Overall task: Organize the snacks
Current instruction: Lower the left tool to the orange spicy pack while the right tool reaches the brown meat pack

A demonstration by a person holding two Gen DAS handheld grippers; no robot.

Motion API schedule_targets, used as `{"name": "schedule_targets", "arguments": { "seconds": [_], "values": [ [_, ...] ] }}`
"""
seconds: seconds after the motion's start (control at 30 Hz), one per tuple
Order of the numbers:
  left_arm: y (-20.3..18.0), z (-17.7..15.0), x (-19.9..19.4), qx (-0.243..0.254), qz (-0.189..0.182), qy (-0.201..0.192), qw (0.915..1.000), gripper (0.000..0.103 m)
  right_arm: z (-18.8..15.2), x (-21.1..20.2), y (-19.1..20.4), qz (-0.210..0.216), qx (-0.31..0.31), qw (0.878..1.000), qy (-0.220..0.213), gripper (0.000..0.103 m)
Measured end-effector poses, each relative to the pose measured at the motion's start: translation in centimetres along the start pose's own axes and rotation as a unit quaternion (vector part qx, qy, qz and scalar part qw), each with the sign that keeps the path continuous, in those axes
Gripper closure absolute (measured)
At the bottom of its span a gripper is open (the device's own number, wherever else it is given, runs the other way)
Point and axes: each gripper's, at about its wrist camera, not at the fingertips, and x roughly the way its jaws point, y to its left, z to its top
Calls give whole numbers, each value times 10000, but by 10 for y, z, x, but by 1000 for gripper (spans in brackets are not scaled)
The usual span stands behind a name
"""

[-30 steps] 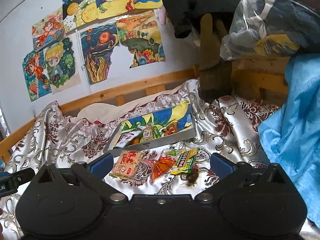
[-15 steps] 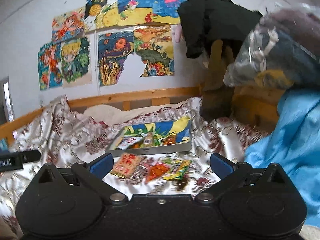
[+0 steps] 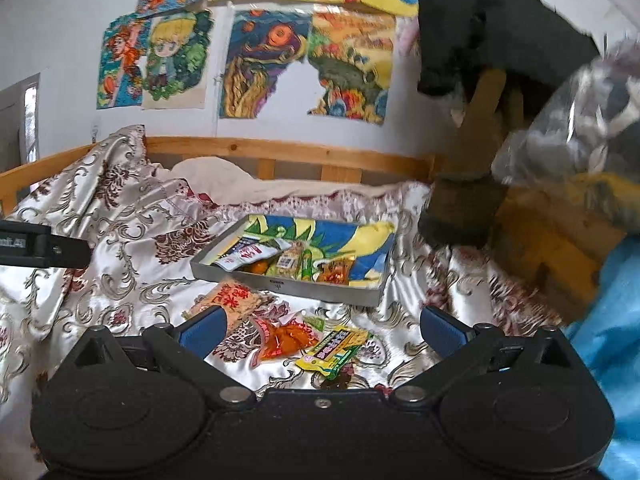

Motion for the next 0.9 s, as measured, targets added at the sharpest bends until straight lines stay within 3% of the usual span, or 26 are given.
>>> {"name": "schedule_targets", "arguments": {
  "seconds": [0.13,0.27,0.4,0.63,0.8,0.9],
  "values": [
    [-25,6,34,277,-103,28,9996,0,-4,27,-8,206,233,9995,40,1],
    [-48,8,59,627,-141,0,9979,0,-19,43,-15,426,67,9983,-401,1],
    [-57,5,79,803,-338,-31,9962,0,-31,59,-17,293,-193,9985,-415,1],
    [-21,-25,93,726,-615,115,9954,0,-34,57,-4,230,-148,9990,-351,1],
    [9,-45,95,991,-530,411,9928,0,-39,47,20,135,-140,9993,-326,1],
    [15,-44,100,836,-529,608,9932,0,-47,47,34,-39,-262,9993,-281,1]
  ]
}}
